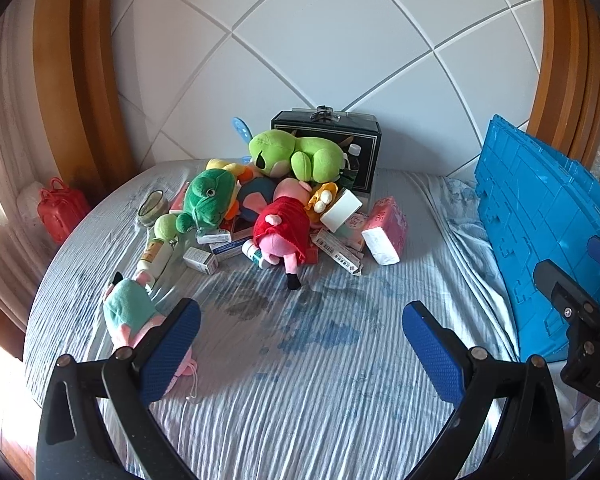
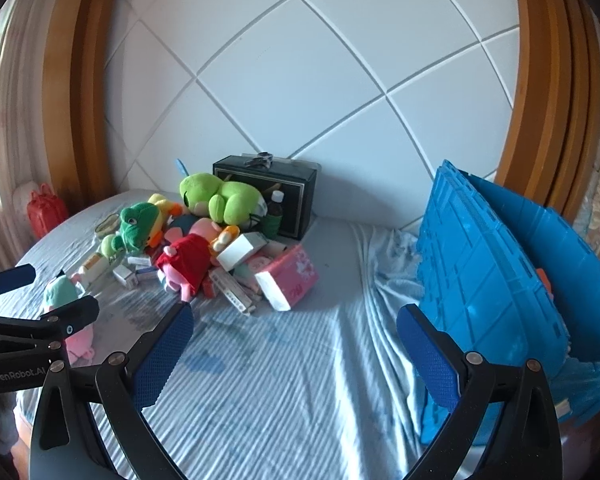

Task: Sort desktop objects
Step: 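Move both tools toward the pink pig plush in green shirt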

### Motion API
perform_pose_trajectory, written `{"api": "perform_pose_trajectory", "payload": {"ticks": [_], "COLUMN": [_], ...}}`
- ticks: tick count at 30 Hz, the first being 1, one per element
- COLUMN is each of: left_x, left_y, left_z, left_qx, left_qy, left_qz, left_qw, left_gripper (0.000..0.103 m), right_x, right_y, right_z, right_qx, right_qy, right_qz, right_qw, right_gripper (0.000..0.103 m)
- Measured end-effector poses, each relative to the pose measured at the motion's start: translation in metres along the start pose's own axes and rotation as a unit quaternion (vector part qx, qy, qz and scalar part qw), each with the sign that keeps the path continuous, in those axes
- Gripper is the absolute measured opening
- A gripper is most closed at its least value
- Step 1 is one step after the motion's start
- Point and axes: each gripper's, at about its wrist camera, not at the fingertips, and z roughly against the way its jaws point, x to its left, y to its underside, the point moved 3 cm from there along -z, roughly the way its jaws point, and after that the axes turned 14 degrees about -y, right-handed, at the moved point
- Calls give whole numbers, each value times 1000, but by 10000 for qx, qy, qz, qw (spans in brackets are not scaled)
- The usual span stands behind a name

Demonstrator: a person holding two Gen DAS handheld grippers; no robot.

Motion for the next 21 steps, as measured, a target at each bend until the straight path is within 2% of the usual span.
{"api": "perform_pose_trajectory", "payload": {"ticks": [10, 16, 21], "left_x": [38, 101, 151], "left_y": [31, 54, 71], "left_z": [-55, -97, -119], "left_qx": [752, 1304, 1630], "left_qy": [-455, -1028, -1149], "left_qz": [328, 914, 1147], "left_qw": [9956, 9819, 9732], "left_gripper": [102, 102, 103], "right_x": [9, 14, 25], "right_y": [8, 17, 23], "right_z": [-47, -84, -122], "right_qx": [548, 944, 1360], "right_qy": [-332, -526, -767], "right_qz": [93, 153, 62], "right_qw": [9979, 9940, 9877], "right_gripper": [103, 103, 103]}}
